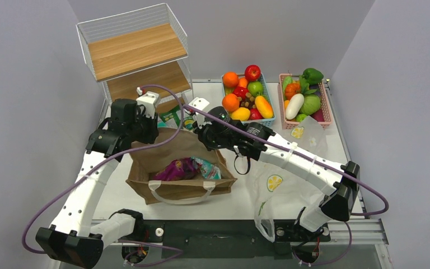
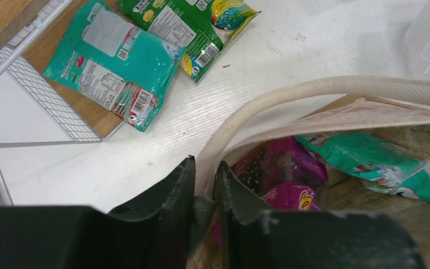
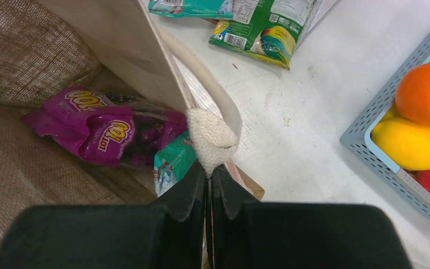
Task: Place the food into the grocery bag and tie it
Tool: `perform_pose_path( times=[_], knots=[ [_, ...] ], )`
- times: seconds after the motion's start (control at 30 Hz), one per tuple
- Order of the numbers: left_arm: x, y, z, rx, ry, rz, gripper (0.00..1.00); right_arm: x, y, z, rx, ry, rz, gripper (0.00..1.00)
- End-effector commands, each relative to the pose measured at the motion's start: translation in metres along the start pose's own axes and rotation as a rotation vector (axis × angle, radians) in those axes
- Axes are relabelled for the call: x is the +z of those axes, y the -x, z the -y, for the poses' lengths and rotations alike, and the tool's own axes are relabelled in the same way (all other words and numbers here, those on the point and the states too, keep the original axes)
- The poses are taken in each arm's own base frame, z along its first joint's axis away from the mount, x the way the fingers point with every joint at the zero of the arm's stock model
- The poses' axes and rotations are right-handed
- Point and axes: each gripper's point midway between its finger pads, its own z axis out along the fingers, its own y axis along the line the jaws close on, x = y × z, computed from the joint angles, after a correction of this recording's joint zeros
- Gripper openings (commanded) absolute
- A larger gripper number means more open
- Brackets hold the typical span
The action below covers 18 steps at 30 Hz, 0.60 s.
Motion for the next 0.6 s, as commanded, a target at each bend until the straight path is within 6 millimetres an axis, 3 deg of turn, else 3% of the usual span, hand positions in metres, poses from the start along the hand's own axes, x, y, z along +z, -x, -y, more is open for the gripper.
perform_pose_path(
  times=[0.0,0.1,0.23,0.4,0.47,0.53,0.57],
  knots=[
    [-0.006,0.003,0.005,-0.025,-0.03,0.032,0.13,-0.024,0.057,0.007,0.037,-0.014,0.212,0.0],
    [-0.012,-0.005,0.011,-0.064,-0.053,0.024,0.01,-0.021,0.064,0.018,0.068,-0.063,0.226,0.0],
    [-0.025,-0.016,0.015,-0.144,-0.051,0.033,0.0,-0.017,0.074,0.03,0.117,-0.114,0.238,0.0],
    [-0.037,-0.025,0.024,-0.257,-0.068,0.02,0.0,-0.008,0.082,0.031,0.13,-0.12,0.219,0.0],
    [-0.041,-0.023,0.026,-0.298,-0.072,0.018,0.0,-0.005,0.083,0.035,0.138,-0.141,0.211,0.06],
    [-0.044,-0.023,0.028,-0.333,-0.074,0.008,0.0,-0.004,0.086,0.037,0.145,-0.155,0.205,0.2],
    [-0.044,-0.023,0.028,-0.343,-0.073,0.005,0.0,-0.005,0.088,0.039,0.15,-0.161,0.21,0.33]
  ],
)
